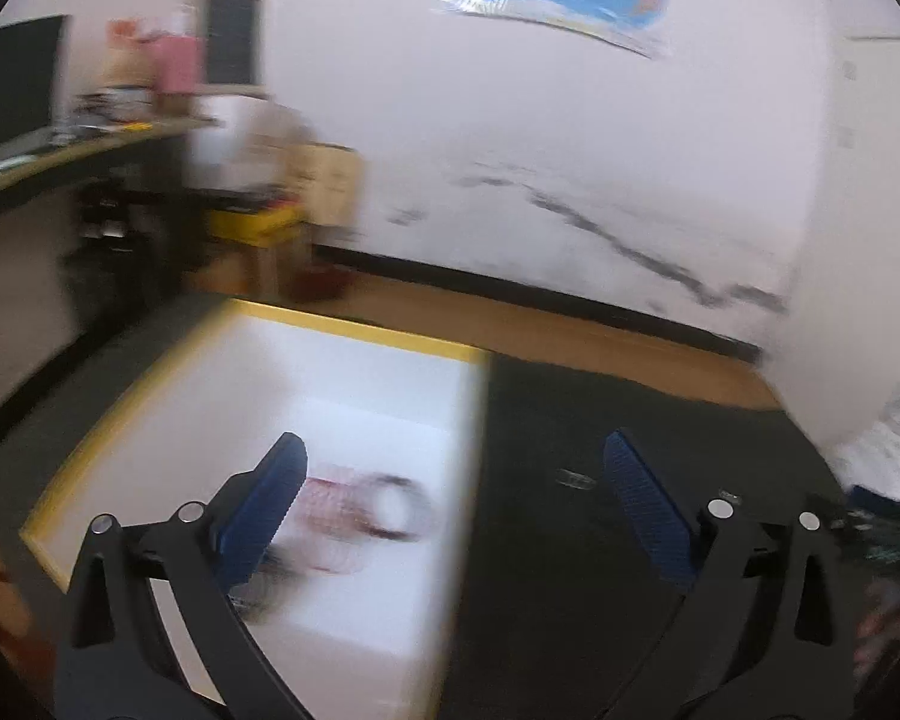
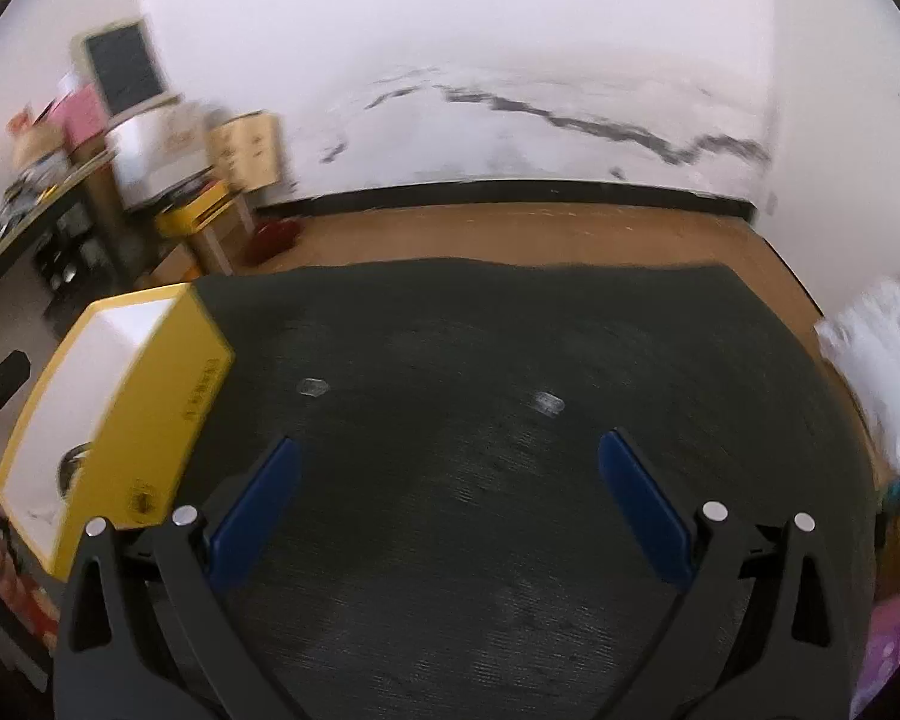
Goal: Organize jewelry
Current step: 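Move the left tool back over the mat toward the silver ring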
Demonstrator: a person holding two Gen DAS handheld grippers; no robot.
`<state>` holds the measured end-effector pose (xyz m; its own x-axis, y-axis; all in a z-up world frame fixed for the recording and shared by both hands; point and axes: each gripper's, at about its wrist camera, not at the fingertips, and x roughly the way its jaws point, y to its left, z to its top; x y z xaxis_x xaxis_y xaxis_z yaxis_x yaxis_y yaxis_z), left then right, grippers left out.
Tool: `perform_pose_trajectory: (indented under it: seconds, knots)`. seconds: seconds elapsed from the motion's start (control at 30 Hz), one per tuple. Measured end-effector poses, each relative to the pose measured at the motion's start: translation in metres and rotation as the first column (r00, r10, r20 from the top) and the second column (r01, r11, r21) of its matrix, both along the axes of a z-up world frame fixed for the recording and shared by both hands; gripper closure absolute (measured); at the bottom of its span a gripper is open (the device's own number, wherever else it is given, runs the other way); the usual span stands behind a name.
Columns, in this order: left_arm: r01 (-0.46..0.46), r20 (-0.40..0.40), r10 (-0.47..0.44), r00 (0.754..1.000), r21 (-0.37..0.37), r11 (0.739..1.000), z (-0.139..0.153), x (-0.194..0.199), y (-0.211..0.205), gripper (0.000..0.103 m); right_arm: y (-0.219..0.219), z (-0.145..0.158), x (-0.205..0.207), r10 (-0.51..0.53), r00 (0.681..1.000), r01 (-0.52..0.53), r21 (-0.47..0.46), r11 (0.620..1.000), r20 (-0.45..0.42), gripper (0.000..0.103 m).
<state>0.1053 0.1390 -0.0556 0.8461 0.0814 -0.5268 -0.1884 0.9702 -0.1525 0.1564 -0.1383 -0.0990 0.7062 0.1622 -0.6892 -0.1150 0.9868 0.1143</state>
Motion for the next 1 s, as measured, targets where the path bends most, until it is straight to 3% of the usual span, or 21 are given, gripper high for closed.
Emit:
perform_pose_trajectory:
  seconds: [0.07, 0.13, 0.23, 0.33, 0.47, 0.57, 0.7, 0.9, 1.0]
  knots:
    - [0.099, -0.045, -0.099, 0.994, -0.004, 0.995, -0.012, 0.012, -0.033, 0.006, -0.023, -0.014, -0.008, -0.052, 0.999, 0.053, -0.018, 0.998, 0.015, 0.007]
    - [0.178, -0.115, -0.179, 0.977, -0.027, 0.984, -0.028, 0.025, -0.057, 0.006, -0.038, -0.024, -0.006, -0.07, 0.997, 0.07, -0.003, 0.998, -0.028, 0.007]
    - [0.212, -0.173, -0.217, 0.961, -0.046, 0.976, -0.048, 0.038, -0.079, 0.006, -0.063, -0.024, -0.003, -0.081, 0.996, 0.084, 0.067, 0.994, -0.042, 0.007]
    - [0.211, -0.205, -0.218, 0.954, -0.055, 0.976, -0.061, 0.05, -0.089, 0.006, -0.071, -0.022, -0.005, -0.091, 0.996, 0.091, 0.041, 0.995, -0.005, 0.007]
    - [0.191, -0.234, -0.201, 0.951, -0.067, 0.979, -0.069, 0.064, -0.096, 0.006, -0.074, -0.028, -0.005, -0.07, 0.997, 0.071, 0.041, 0.997, -0.021, 0.007]
    - [0.211, -0.235, -0.199, 0.951, 0.028, 0.977, -0.076, 0.074, -0.102, 0.006, -0.077, -0.033, -0.003, -0.049, 0.998, 0.05, 0.036, 0.998, -0.043, 0.007]
    - [0.24, -0.265, -0.22, 0.939, 0.048, 0.97, -0.096, 0.088, -0.108, 0.006, -0.078, -0.041, -0.001, -0.037, 0.998, 0.038, 0.023, 0.999, -0.051, 0.007]
    - [0.244, -0.3, -0.236, 0.924, -0.011, 0.97, -0.115, 0.114, -0.105, 0.006, -0.072, -0.055, 0.01, -0.009, 0.996, 0.013, 0.042, 0.999, -0.092, 0.007]
    - [0.23, -0.328, -0.213, 0.92, 0.014, 0.973, -0.127, 0.137, -0.105, 0.006, -0.068, -0.056, 0.014, -0.003, 0.996, 0.006, 0.033, 0.999, -0.092, 0.007]
